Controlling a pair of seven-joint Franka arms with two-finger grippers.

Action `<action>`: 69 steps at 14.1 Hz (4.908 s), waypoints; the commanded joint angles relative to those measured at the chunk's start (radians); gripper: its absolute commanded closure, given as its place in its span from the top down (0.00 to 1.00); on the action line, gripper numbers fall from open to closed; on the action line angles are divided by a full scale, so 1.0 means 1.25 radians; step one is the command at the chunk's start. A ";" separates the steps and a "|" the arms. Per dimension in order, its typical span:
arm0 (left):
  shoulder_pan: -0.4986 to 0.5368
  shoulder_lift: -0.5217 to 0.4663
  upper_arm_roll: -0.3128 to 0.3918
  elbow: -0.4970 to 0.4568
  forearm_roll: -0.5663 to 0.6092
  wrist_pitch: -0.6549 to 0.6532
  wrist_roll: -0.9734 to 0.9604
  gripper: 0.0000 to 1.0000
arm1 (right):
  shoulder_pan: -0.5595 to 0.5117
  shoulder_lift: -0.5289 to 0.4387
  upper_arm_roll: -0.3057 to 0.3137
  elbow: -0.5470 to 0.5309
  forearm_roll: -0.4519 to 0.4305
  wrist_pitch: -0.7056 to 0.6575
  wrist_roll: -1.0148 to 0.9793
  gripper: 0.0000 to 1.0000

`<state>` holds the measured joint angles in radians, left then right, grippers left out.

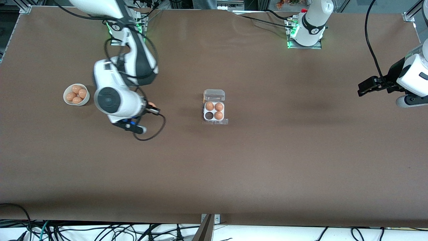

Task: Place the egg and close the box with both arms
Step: 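Carry the egg with the right gripper to the carton's empty slot, then lower the egg into the slot and open the right gripper, then withdraw the right gripper while the left gripper reaches the carton lid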

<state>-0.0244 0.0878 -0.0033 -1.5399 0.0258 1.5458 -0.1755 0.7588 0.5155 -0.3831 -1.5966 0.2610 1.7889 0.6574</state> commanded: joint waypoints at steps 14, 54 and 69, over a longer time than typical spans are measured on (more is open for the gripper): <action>0.006 0.008 -0.005 0.011 -0.044 -0.013 0.012 0.93 | 0.072 0.234 0.148 0.248 0.043 0.142 0.272 0.42; -0.148 0.119 -0.168 0.016 -0.271 -0.034 -0.321 0.16 | -0.309 -0.099 0.252 0.033 -0.067 0.032 -0.122 1.00; -0.421 0.423 -0.169 0.130 -0.314 0.013 -0.581 0.08 | -0.570 -0.480 0.258 -0.079 -0.230 -0.103 -0.384 1.00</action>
<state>-0.5221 0.5516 -0.2244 -1.4371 -0.3351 1.5784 -0.8791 0.0658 -0.0653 -0.0429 -1.6883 -0.0203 1.6737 0.1834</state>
